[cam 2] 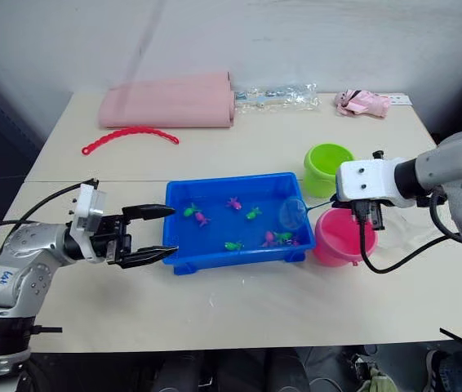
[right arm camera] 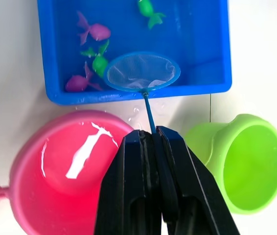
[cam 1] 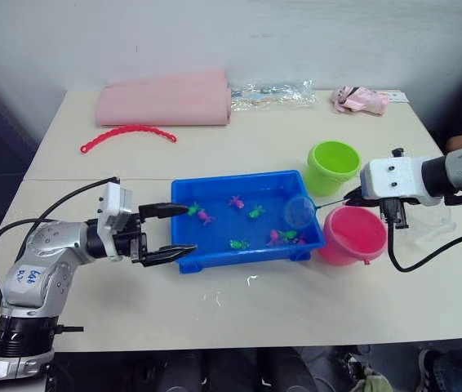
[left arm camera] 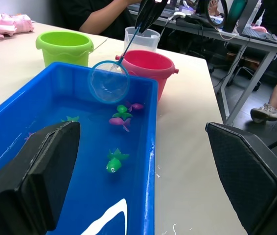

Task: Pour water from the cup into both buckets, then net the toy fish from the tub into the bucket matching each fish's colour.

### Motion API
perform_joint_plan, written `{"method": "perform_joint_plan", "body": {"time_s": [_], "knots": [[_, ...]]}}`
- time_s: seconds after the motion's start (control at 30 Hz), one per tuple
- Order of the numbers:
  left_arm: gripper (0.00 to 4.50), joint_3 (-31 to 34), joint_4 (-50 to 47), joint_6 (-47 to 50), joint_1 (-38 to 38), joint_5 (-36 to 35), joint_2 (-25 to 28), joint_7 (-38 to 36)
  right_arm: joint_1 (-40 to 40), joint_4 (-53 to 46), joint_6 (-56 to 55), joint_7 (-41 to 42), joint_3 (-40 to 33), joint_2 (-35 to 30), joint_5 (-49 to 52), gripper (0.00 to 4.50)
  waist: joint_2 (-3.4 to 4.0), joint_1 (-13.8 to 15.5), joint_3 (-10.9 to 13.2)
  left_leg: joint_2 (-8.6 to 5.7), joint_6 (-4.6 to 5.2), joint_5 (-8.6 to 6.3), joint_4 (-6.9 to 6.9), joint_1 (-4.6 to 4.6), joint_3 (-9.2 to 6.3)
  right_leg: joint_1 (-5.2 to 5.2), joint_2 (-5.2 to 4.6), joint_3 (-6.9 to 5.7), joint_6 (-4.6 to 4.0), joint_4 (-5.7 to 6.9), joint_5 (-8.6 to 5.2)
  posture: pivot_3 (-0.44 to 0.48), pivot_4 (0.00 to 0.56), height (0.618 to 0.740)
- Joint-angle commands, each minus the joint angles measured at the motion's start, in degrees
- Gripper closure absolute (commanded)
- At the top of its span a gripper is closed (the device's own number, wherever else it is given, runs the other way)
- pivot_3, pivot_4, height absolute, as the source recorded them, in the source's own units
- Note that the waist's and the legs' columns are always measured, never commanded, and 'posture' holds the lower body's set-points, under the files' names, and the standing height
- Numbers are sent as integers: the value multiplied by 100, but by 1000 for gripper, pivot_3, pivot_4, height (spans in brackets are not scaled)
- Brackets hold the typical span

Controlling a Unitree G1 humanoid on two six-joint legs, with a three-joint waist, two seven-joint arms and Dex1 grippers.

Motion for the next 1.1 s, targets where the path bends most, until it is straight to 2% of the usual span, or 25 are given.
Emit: {"method": "perform_joint_plan", "body": {"time_s": [0.03, 0.27, 0.43, 0.67, 0.87, 1.1], "knots": [[46, -47, -213, -53, -69, -92, -81, 74, -326, 65, -311, 50, 108, 104, -300, 4500, 0, -1, 0, 0, 0, 0, 1, 0, 0, 0, 1, 0, 0, 0, 0, 0, 150, 740], [46, -267, -176, 89, -222, -49, -164, 150, -990, 580, -1134, 207, 728, 344, -1118, 4500, 0, -1, 0, 0, 0, 0, 3, 0, 0, 0, 3, 0, 0, 2, 0, 0, 150, 740], [46, -523, -57, 430, -632, 44, -168, 320, -1453, 776, -1495, 297, 1024, 494, -1553, 4500, 2, -4, 1, -2, 0, 0, 5, 0, 2, 0, 6, 1, 0, 3, 0, 0, 150, 740], [46, -730, 162, 437, -1099, 271, -60, 268, -1915, 864, -1896, 881, 1469, 550, -2057, 4500, 5, 14, 3, -5, 0, 0, 7, -2, 1, 0, 9, 0, 0, 12, 0, 0, 150, 740], [46, -840, 331, 212, -1073, 412, -128, 170, -2183, 716, -2160, 1198, 1723, 622, -2193, 4500, 7, 9, 4, -4, 0, 0, 7, -2, 2, 0, 12, 1, 0, 13, 0, 0, 150, 740], [46, -835, 298, 133, -987, 402, -221, 201, -2062, 172, -1971, 1232, 2109, 292, -1857, 4500, 8, 27, 5, -6, 1, 0, 14, -4, 0, 1, 9, -1, 1, 15, 0, 0, 150, 740]]}}
